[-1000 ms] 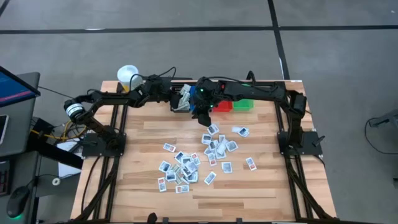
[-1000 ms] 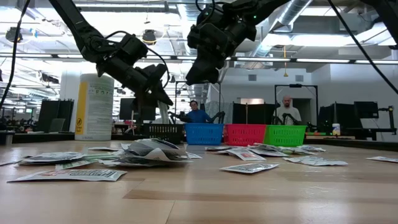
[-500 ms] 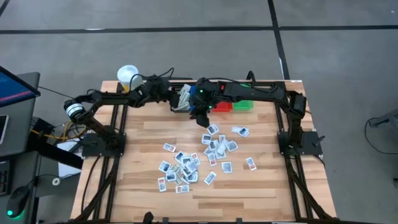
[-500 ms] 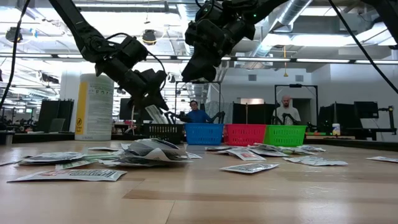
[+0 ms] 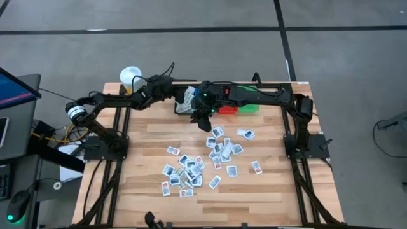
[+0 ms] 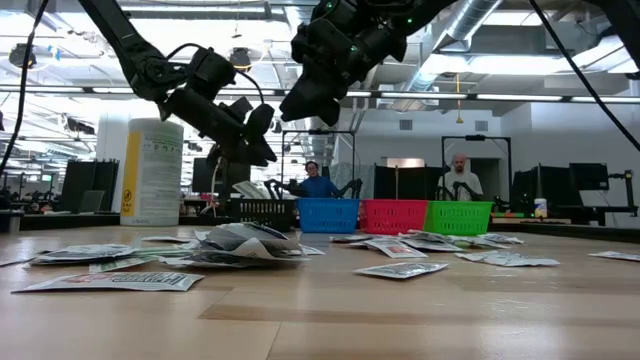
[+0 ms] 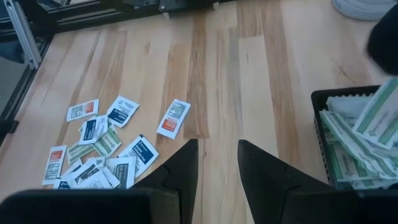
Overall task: Pick & Place First Aid Supplies
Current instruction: Put the green bandage pack in the black bin
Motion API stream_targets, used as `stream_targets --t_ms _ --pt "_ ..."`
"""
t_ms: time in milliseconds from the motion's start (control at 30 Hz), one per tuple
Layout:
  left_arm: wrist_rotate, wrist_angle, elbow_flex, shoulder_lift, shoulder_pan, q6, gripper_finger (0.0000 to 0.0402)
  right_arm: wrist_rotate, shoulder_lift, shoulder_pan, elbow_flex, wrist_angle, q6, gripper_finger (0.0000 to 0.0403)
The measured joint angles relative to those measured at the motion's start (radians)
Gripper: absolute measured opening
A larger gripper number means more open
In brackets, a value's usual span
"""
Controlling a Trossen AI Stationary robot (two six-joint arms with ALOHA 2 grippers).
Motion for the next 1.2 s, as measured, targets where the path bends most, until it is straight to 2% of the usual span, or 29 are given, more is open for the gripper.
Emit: stream_targets --t_ms 100,233,467,600,767,933,1067,1200 --pt "-0.049 0.056 0.000 0.002 0.002 0.000 0.0131 0.000 0.000 0.004 0.000 -0.009 0.005 0.0108" --pt "-0.044 0.100 0.000 0.005 0.007 0.000 0.0131 0.000 0.000 0.006 0.000 -0.026 0.012 0.0108" --pt "0.113 0.090 0.000 -0.005 -0.014 0.000 0.0131 0.003 0.000 0.009 0.000 0.019 0.005 0.0108" --pt "0.133 0.049 -0.001 -0.059 -0.051 0.023 0.0131 0.003 0.000 0.009 0.000 0.023 0.003 0.0108" --pt "0.005 -0.131 -0.001 -0.209 -0.098 0.113 0.0131 0.011 0.000 0.009 0.000 0.031 0.004 0.0108" --pt "-0.131 -0.388 -0.001 -0.338 -0.142 0.069 0.0131 0.012 0.000 0.009 0.000 0.062 0.010 0.0108" --pt "-0.240 -0.587 -0.001 -0.351 -0.190 -0.015 0.0131 0.011 0.000 0.009 0.000 0.107 0.010 0.0108" --pt "-0.327 -0.715 -0.001 -0.317 -0.212 -0.134 0.0131 0.011 0.000 0.009 0.000 0.141 0.010 0.0108"
